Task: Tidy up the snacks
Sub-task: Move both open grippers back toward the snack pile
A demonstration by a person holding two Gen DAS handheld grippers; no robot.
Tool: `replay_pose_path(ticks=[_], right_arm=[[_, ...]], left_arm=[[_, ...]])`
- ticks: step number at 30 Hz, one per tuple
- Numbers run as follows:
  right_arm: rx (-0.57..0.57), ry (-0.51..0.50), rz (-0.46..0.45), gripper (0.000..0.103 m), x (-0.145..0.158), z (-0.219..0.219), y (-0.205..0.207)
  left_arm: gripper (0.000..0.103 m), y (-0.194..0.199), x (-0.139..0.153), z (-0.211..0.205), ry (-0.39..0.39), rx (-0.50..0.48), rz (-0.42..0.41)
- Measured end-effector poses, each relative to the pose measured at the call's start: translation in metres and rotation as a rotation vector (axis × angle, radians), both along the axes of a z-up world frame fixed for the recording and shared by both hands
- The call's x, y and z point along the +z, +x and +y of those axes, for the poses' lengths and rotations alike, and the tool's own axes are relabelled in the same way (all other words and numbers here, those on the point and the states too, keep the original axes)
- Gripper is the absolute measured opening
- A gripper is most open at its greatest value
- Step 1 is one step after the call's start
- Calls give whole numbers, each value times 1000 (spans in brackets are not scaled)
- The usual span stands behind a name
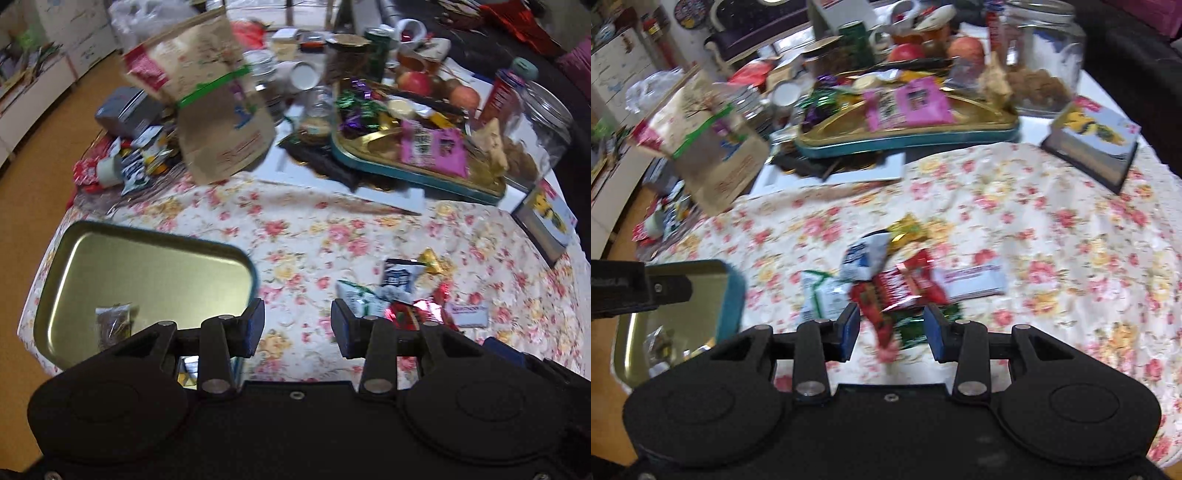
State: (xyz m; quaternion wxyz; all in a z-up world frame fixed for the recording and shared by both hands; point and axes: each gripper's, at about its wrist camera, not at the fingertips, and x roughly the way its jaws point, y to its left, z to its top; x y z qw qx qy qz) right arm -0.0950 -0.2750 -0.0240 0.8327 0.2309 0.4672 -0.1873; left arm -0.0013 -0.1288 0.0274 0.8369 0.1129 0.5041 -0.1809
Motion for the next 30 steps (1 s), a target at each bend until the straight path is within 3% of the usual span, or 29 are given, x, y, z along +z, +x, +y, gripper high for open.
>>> replay_pose_path(ticks=[5,11,14,20,24,30], right_arm=[[-86,-60,24,43,-16,-16,-9],[-153,-144,22,43,-23,-27,-11],[-177,-166,20,43,-26,-32,-11],[-295,-118,59,43,-35,-58,-17],[-315,-72,54,43,-36,-66,-18],[-255,-53,55,43,-35,-62,1]], left_arm=[[50,-25,17,-22,-33,-85,-51],[50,-44,17,-39,-51,-167,-13],[43,-54,14,-44,-49,-178,6],[43,-66,23,-48,-98,-208,37],[44,-76,29,-48,-107,-186,-29],[45,-85,34,-51,-77,-207,-108]])
